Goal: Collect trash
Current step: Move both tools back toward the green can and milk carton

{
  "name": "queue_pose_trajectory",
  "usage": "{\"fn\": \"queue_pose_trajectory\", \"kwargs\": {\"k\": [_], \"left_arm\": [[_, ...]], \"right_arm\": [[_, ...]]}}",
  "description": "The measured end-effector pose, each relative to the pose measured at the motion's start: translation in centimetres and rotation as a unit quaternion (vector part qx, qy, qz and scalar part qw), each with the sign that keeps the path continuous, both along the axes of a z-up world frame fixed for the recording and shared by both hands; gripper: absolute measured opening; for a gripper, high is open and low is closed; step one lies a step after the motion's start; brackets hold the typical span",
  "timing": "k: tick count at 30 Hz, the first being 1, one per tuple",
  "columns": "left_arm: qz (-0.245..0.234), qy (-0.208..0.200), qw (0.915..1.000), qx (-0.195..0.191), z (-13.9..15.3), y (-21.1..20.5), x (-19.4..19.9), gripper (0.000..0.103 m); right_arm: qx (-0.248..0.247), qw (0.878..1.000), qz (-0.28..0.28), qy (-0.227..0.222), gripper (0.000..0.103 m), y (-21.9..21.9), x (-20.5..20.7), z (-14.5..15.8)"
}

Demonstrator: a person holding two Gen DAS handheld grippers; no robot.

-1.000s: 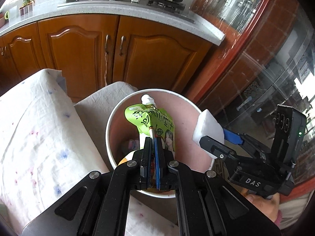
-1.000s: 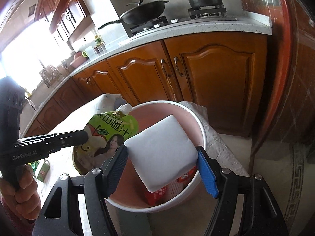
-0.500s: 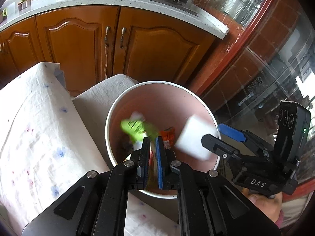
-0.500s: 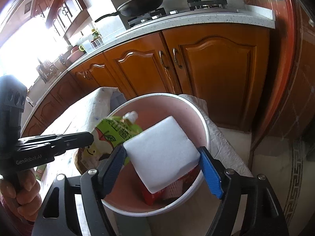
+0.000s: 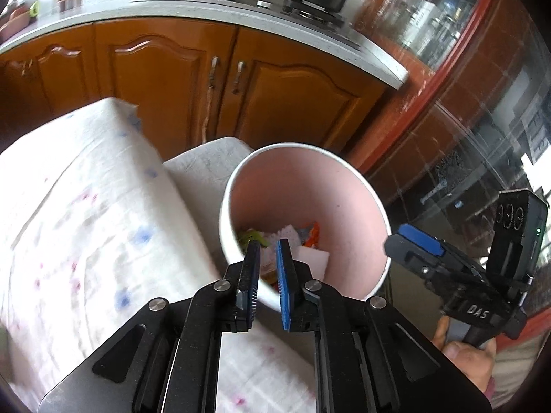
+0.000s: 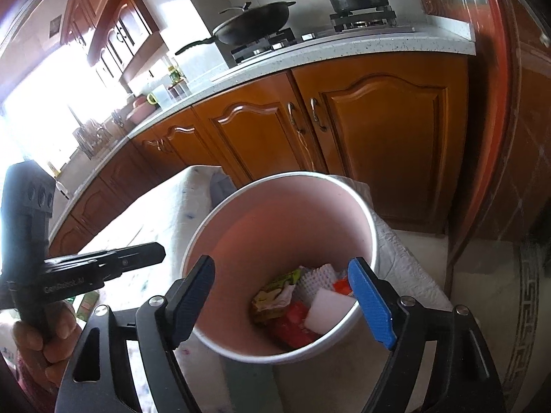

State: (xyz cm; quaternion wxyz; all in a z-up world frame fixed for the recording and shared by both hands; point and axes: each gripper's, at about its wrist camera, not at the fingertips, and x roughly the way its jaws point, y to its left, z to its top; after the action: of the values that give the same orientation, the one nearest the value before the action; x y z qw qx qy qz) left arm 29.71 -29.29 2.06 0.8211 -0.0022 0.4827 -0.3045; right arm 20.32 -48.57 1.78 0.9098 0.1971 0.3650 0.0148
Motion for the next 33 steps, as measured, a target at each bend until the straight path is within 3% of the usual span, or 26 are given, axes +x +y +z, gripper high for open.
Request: {"fn": "queue_pose_trajectory", "kwargs": {"k": [18,33], "left_arm": [[0.091,-0.008,0.9953,-0.031,-0.8,11.9,-6.1,0.015],[0.15,-0.004,0.9876,-0.045,-1.5,19.9,-9.9,0.015]], "right_arm": [[0.043,0.999,0.019,-0.028,0.089,6.8,-4.1,-0.3],[0.05,0.996,0.077,-0.019,0.09,13.6,-4.8,-1.2]]}}
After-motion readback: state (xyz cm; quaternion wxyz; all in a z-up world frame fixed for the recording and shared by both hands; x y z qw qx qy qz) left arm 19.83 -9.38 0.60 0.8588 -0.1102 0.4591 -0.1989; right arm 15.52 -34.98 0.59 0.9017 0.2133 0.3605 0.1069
